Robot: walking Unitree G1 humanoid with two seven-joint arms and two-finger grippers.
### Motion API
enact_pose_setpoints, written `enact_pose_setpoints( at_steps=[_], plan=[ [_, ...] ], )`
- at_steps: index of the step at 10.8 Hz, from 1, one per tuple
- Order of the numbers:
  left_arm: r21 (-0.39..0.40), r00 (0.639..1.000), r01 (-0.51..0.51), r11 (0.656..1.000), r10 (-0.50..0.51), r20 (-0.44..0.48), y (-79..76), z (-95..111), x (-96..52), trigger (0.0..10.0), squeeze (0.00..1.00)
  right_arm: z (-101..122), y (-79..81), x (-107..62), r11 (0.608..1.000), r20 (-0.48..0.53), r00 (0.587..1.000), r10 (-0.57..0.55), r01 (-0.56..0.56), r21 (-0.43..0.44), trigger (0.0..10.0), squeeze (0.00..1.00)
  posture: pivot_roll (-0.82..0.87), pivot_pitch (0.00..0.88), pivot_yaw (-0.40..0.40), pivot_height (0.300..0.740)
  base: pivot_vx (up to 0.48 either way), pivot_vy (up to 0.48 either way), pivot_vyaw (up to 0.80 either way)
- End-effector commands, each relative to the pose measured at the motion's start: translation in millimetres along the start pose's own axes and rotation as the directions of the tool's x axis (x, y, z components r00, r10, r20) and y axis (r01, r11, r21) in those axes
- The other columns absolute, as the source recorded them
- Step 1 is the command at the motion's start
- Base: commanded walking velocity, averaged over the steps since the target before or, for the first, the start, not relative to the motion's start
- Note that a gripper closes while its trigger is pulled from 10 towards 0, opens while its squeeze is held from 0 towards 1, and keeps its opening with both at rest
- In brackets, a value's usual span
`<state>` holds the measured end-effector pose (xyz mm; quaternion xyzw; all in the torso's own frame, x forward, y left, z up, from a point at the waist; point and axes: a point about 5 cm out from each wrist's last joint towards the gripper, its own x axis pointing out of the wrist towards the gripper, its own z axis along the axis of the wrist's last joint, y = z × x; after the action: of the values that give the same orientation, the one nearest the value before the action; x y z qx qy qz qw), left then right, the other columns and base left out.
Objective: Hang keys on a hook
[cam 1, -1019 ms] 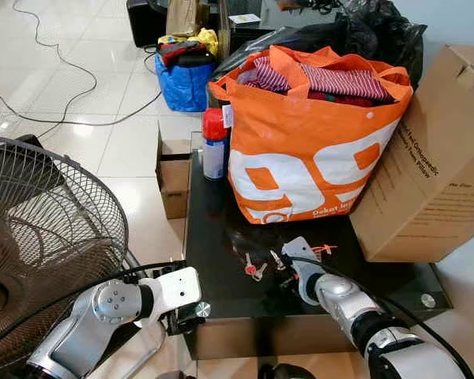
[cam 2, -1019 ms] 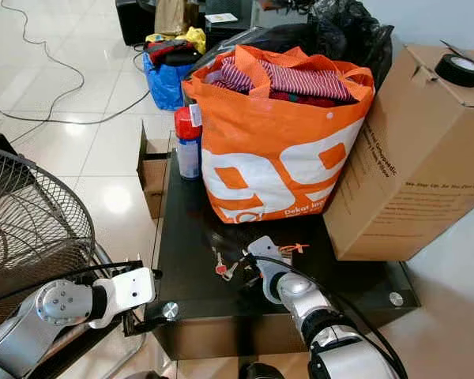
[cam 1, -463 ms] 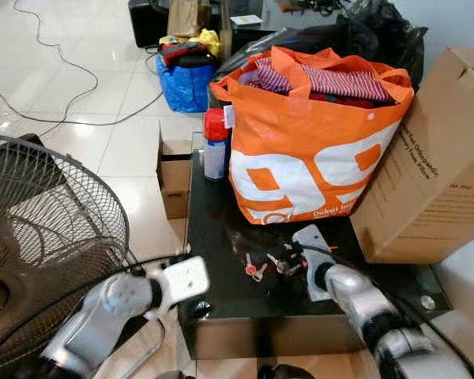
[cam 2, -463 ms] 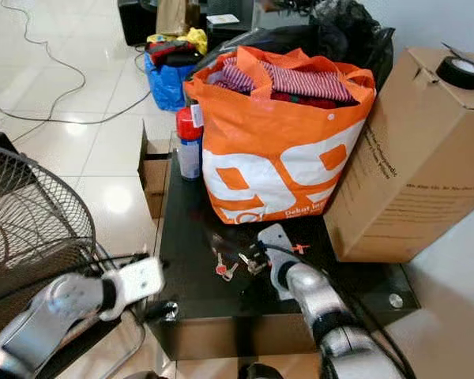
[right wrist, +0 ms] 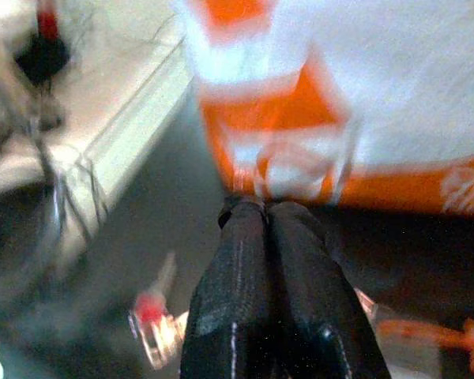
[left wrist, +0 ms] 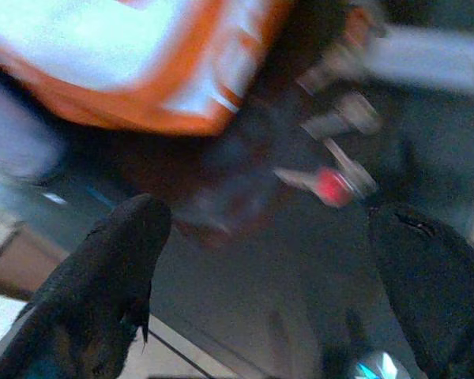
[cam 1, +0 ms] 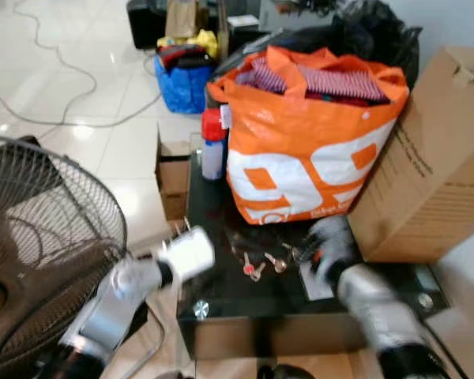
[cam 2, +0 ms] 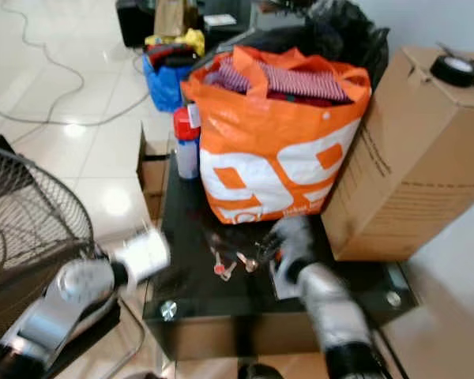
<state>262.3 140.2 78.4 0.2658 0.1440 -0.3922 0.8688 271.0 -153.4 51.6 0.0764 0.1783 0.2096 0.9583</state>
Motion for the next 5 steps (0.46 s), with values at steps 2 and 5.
enact_pose_setpoints(
  at_steps=[2, 5],
  plan=[
    [-0.061, 0.981, -0.126, 0.99, 0.133, 0.141, 17.1, 29.4, 0.2, 10.0, 0.0, 36.3, -3.1, -33.0, 0.985, 0.176, 0.975, -0.137, 0.117, 0.124, 0.0, 0.0, -0.09, 0.0, -0.016, 0.74, 0.0, 0.0, 0.0],
    [-0.069, 0.959, -0.19, 0.979, 0.2, 0.2, 28.7, 44.2, 2.8, 10.0, 0.0, 68.1, 1.1, -60.4, 0.963, 0.324, 0.909, -0.261, 0.223, 0.15, 0.0, 0.0, -0.08, 0.0, 0.005, 0.74, 0.0, 0.0, 0.0]
  ],
)
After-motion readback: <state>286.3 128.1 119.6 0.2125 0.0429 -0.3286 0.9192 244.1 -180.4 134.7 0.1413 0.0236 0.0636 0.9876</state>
